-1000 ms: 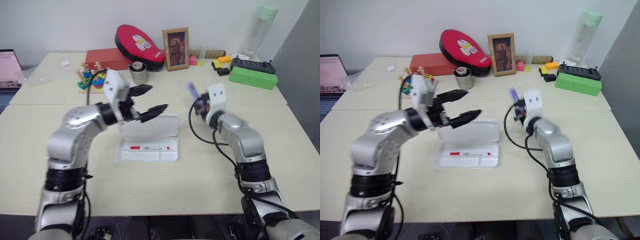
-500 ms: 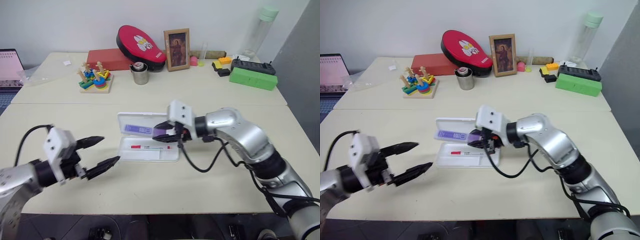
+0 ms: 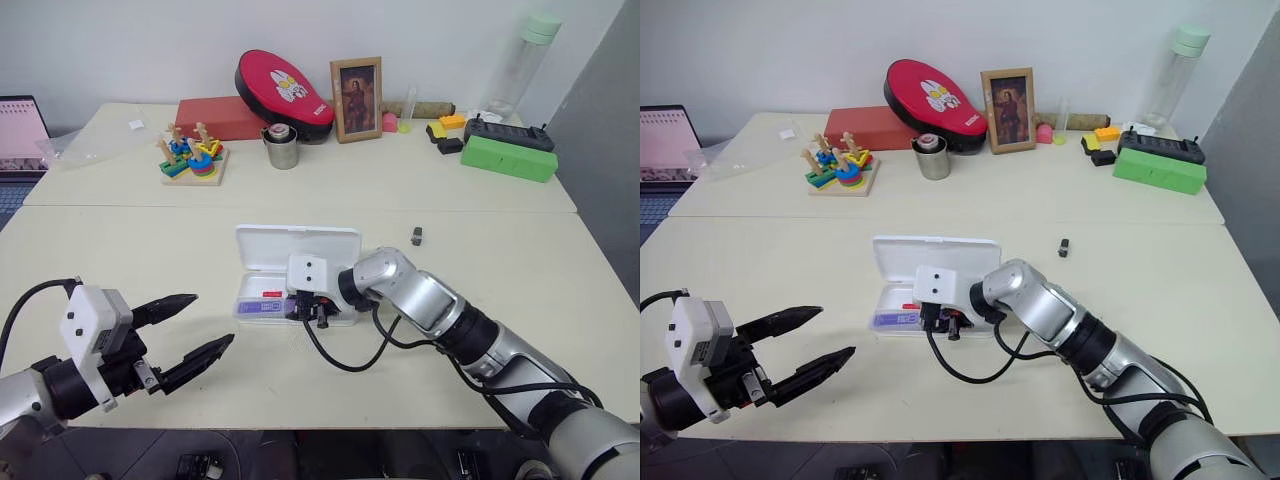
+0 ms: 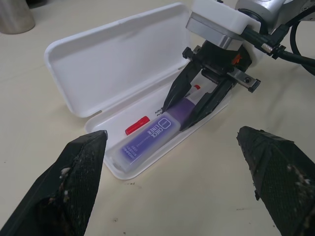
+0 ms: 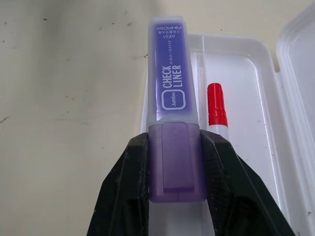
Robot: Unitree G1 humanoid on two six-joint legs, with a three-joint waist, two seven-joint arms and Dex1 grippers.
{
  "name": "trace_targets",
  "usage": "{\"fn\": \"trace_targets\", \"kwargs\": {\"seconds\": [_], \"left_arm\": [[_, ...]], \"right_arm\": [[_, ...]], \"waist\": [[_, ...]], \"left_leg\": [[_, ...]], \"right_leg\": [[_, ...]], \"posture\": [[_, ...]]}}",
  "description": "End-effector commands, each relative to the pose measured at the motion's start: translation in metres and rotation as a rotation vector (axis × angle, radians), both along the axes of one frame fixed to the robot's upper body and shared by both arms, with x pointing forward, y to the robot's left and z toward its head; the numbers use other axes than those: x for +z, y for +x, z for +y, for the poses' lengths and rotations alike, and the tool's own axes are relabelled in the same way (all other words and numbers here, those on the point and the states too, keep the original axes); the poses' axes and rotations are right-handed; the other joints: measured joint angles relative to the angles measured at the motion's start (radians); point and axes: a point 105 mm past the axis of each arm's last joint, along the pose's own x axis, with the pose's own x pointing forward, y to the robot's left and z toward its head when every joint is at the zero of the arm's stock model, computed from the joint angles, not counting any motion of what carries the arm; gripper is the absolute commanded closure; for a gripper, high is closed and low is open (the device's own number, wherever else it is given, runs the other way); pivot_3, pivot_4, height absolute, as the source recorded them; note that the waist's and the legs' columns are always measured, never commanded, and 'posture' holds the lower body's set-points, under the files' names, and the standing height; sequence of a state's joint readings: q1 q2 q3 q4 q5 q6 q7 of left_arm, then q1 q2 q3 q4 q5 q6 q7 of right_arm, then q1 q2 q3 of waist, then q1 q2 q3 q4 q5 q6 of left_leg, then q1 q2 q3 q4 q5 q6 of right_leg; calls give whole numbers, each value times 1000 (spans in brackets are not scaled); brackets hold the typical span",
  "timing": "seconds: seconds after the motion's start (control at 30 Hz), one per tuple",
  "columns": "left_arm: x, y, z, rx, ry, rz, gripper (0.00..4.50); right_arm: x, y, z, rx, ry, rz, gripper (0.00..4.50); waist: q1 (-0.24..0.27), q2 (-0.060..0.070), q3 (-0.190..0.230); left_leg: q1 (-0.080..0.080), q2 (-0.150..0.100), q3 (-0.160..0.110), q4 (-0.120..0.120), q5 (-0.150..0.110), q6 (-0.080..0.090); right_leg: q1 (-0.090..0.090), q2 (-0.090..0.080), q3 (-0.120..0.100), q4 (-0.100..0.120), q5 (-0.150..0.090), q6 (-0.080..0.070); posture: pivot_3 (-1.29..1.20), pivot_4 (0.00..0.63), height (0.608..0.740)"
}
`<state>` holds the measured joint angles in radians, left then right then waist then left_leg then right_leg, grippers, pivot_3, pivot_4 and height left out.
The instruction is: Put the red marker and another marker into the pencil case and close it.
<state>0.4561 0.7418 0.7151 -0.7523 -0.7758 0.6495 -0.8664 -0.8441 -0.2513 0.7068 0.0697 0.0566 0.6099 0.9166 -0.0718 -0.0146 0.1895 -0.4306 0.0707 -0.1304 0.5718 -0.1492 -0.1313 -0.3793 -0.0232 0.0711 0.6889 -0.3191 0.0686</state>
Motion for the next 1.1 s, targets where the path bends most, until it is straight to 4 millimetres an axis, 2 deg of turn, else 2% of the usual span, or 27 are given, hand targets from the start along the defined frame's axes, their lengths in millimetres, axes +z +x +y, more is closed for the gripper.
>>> {"fn": "trace_targets", "kwargs": {"seconds": [0.03, 0.17, 0.23, 0.4, 0.5, 0.6, 0.7, 0.8, 0.87, 0.97, 1.03, 1.1], "left_arm": [[6, 0, -2, 0, 32, -38, 0], [7, 4, -6, -10, 29, -43, 0], [8, 6, -8, -19, 30, -48, 0], [8, 12, -7, -30, 42, -50, 0], [8, 14, -8, -43, 44, -50, 0], [14, 22, -9, -53, 36, -81, 0], [20, 30, -18, -88, 18, -107, 0], [32, 47, -34, -133, -30, -168, 0], [39, 56, -44, -158, -49, -199, 0], [59, 81, -80, -272, -104, -286, 0], [70, 93, -99, -320, -129, -324, 0], [70, 100, -114, -367, -118, -331, 0]], "right_arm": [[1, -1, 2, 12, 0, -11, 3402], [4, 2, 2, 4, 8, -15, 3402], [7, 3, 1, 0, 16, -19, 2688], [16, 6, 0, -5, 40, -32, 1455], [29, 8, 1, 4, 83, -59, 654], [69, 2, 5, 70, 255, -100, 36], [116, -6, -2, 135, 475, -89, 36], [171, 5, -29, 94, 741, -52, 36], [189, 15, -44, 41, 833, -39, 36], [183, 66, -90, -294, 808, -94, 36], [168, 87, -113, -475, 782, -102, 36], [151, 108, -137, -696, 758, -81, 36]], "waist": [[0, 0, 0], [0, 0, 0], [1, 0, 0], [0, 0, 0], [0, 0, 0], [1, 0, 0], [5, 0, 0], [13, 0, 1], [24, -1, 0], [34, 0, 1], [43, -2, 0], [40, -2, -1]], "left_leg": [[0, 0, 0, 0, 0, 0], [0, 0, 0, 0, 0, 0], [0, 0, 0, 0, 0, 0], [0, 0, 0, 0, 0, 0], [0, 0, 0, -1, 0, 0], [0, 0, 0, -1, 0, 0], [0, 0, 0, -1, 0, 0], [0, 0, 0, 0, 0, 0], [0, 0, -1, 0, 0, 0], [0, 0, -1, 0, 0, 0], [0, 0, -2, 1, 0, 0], [0, -2, -2, 2, 0, 0]], "right_leg": [[0, 0, 0, 0, 0, 0], [0, 0, 0, 0, 0, 0], [0, 0, 0, 0, 0, 0], [0, 0, 0, 0, 0, 0], [0, 0, 0, 0, 0, 0], [0, 0, 0, 0, 0, 0], [0, 1, 0, 0, 0, 0], [0, 1, 0, 0, 0, 0], [1, 1, -1, 0, 0, 0], [3, 0, -1, -2, 1, 1], [3, 1, -2, -3, 1, 2], [5, 0, -2, -5, 2, 3]], "posture": [[0, 150, 740], [0, 150, 740], [0, 150, 740], [0, 150, 740], [0, 150, 740], [0, 150, 740], [0, 150, 740], [0, 150, 740], [0, 150, 740], [0, 150, 740], [0, 150, 740], [0, 150, 740]]}}
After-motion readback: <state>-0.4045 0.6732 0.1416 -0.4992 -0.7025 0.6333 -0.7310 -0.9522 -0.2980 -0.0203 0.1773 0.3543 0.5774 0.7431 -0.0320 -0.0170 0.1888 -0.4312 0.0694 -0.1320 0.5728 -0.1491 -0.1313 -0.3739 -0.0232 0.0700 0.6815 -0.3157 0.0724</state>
